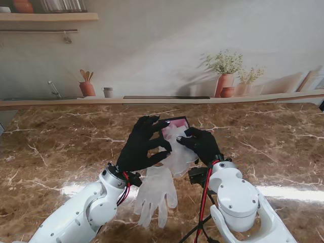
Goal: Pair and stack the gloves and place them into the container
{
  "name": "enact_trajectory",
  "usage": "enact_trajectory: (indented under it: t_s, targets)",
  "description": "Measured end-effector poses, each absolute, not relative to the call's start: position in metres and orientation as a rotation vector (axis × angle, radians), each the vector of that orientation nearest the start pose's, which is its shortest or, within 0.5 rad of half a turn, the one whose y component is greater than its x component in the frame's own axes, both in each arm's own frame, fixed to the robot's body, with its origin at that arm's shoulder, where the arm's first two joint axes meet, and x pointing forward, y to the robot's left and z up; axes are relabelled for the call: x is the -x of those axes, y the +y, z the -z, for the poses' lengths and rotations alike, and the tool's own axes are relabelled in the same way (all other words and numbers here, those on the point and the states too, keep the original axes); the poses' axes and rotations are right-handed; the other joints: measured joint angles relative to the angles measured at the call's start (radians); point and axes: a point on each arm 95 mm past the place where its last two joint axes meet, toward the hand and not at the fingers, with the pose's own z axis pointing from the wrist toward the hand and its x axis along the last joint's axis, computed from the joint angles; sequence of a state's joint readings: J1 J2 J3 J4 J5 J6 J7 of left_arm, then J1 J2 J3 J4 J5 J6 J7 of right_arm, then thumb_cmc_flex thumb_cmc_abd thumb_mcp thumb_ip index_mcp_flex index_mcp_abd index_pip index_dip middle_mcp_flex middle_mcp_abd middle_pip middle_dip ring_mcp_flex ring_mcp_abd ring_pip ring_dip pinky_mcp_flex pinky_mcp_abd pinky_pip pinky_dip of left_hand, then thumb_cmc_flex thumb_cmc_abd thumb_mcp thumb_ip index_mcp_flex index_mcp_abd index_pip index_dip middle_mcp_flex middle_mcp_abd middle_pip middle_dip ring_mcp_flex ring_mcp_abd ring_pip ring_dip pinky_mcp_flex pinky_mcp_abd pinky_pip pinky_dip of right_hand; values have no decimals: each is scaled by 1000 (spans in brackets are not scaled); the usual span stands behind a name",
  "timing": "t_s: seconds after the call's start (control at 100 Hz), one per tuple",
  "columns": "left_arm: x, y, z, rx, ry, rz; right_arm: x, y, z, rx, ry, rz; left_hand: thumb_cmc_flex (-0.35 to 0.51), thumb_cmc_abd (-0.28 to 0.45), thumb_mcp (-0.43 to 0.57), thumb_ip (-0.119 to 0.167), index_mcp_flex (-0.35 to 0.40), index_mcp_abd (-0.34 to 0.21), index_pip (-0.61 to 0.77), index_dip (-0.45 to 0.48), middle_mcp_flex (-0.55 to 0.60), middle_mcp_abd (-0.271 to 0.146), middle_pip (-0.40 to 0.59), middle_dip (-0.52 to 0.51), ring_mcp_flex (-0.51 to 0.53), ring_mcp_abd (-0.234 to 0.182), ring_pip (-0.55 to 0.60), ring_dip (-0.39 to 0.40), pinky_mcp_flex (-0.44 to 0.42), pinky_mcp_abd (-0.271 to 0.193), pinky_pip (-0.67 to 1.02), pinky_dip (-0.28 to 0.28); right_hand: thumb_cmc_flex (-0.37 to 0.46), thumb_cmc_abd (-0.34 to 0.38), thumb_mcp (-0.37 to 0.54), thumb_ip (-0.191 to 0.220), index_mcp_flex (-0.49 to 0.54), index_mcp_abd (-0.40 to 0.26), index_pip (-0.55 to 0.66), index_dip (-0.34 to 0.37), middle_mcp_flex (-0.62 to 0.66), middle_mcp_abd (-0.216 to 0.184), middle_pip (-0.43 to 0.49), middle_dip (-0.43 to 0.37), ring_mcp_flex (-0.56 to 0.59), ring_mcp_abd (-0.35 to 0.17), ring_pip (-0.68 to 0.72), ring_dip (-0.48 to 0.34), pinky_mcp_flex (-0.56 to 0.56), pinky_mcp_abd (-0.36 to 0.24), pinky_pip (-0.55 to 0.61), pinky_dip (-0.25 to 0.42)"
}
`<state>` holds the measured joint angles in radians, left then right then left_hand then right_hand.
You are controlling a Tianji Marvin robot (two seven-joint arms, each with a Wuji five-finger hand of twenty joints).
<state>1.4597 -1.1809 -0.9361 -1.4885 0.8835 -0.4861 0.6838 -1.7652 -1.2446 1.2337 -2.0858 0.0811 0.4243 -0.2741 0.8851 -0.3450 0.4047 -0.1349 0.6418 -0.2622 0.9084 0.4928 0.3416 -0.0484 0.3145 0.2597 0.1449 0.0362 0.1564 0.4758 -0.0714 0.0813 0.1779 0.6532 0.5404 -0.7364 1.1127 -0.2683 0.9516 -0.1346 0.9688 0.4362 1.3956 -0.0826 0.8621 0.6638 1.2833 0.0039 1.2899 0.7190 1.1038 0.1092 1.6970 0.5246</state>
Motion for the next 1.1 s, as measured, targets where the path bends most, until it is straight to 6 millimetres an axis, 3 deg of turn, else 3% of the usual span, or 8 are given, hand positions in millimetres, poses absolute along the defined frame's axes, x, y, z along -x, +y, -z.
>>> enact_trajectory:
  t_s: [0.19, 0.33, 0.48, 0.79, 0.84, 0.9, 1.04, 1.1]
  targets:
    - [-366, -105, 298, 846, 1111, 2416, -337, 56, 241, 2409, -365, 2054, -222, -48, 251, 7, -243, 109, -217, 17, -5, 1, -2, 0, 0, 0, 0, 1, 0, -4, 11, 67, 0, 0, 0, 0, 0, 0, 0, 0, 0, 0, 2, -1, 0, 0, 5, 0, 0, 0, 0, 0]
    - [-368, -102, 303, 971, 1106, 2396, -336, 55, 240, 2378, -385, 2085, -283, -75, 238, 15, -338, 294, -433, -122, -5, 39, -2, 0, 0, 0, 0, 1, 0, -4, 11, 66, 0, 0, 0, 0, 0, 1, 1, 0, 0, 0, 12, -1, 0, 0, 8, 0, 0, 0, 0, 0]
    - [-369, -101, 304, 1041, 1114, 2332, -334, 57, 241, 2334, -440, 2083, -324, -82, 125, 23, -306, 361, -572, -245, -5, 89, -16, 1, -3, 1, 0, 1, 0, -4, -3, 3, 0, 0, 0, 0, 0, 1, 1, 0, 0, 0, 18, -2, 0, 0, 13, 0, 0, 0, 0, 0]
    - [-366, -107, 304, 1124, 1145, 2380, -333, 60, 241, 2287, -505, 2132, -325, -40, -82, 23, 36, 304, -374, -113, 93, 105, -31, 5, 0, 4, 0, -5, 0, 7, -5, -39, 0, 0, 0, 0, 0, 1, 2, 0, 0, 0, 25, -2, 0, 0, 21, 0, 0, 0, 1, 0]
    - [-366, -108, 305, 1143, 1163, 2384, -334, 61, 241, 2272, -518, 2131, -272, -1, -94, 24, 89, 271, -311, -70, 145, 105, -37, 21, 0, 4, 0, -5, 0, 8, -11, -53, 0, 0, 0, 0, 0, 1, 2, 0, 0, 0, 25, -2, 0, 0, 21, 0, 0, 0, 1, 0]
    - [-365, -110, 305, 1157, 1172, 2396, -334, 63, 242, 2244, -564, 2129, -95, 34, -194, 24, 152, 192, -168, -34, 197, 101, -37, 44, 0, 4, 0, -5, 0, 7, -12, -63, 0, 0, 0, 0, 0, 1, 2, 0, 0, 0, 25, -2, 0, 0, 21, 0, 0, 0, 1, 0]
    - [-364, -114, 305, 1157, 1160, 2433, -336, 65, 243, 2166, -710, 2235, 1, 128, -207, 21, 173, 102, -37, 226, 229, 85, -15, 103, 1, 4, 0, 34, 2, -14, -13, -74, -2, 16, -17, 0, -10, 0, -10, -38, 0, 0, -48, -26, 0, 18, -70, -15, -40, 17, -9, 0]
    - [-365, -114, 305, 1177, 1147, 2443, -336, 64, 246, 2151, -718, 2304, 1, 158, -235, 18, 154, 90, -37, 356, 229, 81, -15, 121, 1, 3, 0, 40, 6, -21, -14, -86, -37, 27, -65, 1, -53, 14, -159, -22, -40, 0, -125, 5, -3, 29, -205, -38, -157, 19, -55, 31]
